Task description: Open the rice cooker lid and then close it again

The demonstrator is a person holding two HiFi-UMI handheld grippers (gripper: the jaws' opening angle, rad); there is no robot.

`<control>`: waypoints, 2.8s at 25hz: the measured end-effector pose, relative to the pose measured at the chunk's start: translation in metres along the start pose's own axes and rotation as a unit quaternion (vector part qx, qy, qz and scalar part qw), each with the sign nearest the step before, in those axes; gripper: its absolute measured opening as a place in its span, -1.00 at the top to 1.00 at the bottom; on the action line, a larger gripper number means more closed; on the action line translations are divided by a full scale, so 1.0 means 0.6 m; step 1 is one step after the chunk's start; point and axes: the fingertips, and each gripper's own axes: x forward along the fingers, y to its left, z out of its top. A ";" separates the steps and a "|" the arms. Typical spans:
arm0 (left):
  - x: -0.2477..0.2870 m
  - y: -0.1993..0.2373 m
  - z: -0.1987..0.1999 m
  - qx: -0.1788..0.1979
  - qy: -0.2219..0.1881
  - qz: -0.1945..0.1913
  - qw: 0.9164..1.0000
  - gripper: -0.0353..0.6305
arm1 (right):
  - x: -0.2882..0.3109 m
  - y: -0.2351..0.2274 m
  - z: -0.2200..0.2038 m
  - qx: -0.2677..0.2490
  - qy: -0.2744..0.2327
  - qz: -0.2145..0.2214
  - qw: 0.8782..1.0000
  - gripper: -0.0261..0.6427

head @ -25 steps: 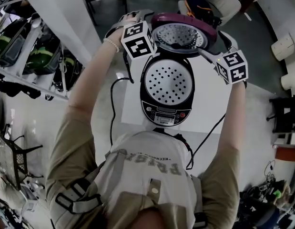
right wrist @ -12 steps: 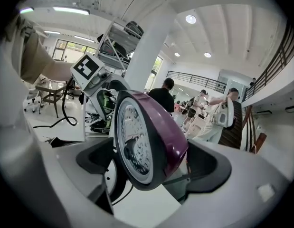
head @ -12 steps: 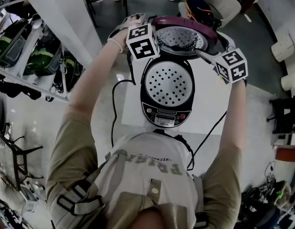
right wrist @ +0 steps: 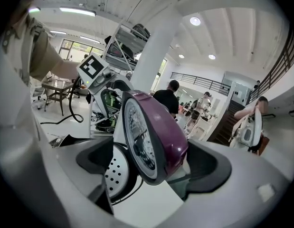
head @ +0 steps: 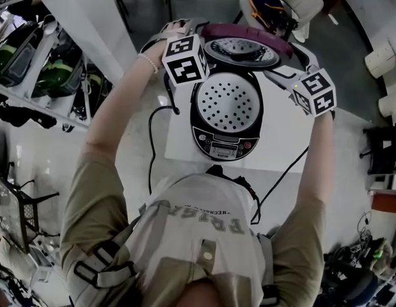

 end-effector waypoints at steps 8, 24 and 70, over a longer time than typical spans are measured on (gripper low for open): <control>-0.030 -0.055 -0.001 0.026 -0.001 -0.016 1.000 -0.69 | -0.029 0.052 -0.016 -0.012 0.007 0.016 1.000 -0.46; -0.071 -0.176 -0.018 0.085 0.013 -0.064 0.994 -0.69 | -0.072 0.163 -0.066 -0.047 0.047 0.081 0.995 -0.48; -0.050 -0.451 -0.111 0.166 0.070 -0.259 0.949 -0.69 | -0.082 0.388 -0.265 -0.085 0.223 0.282 0.929 -0.48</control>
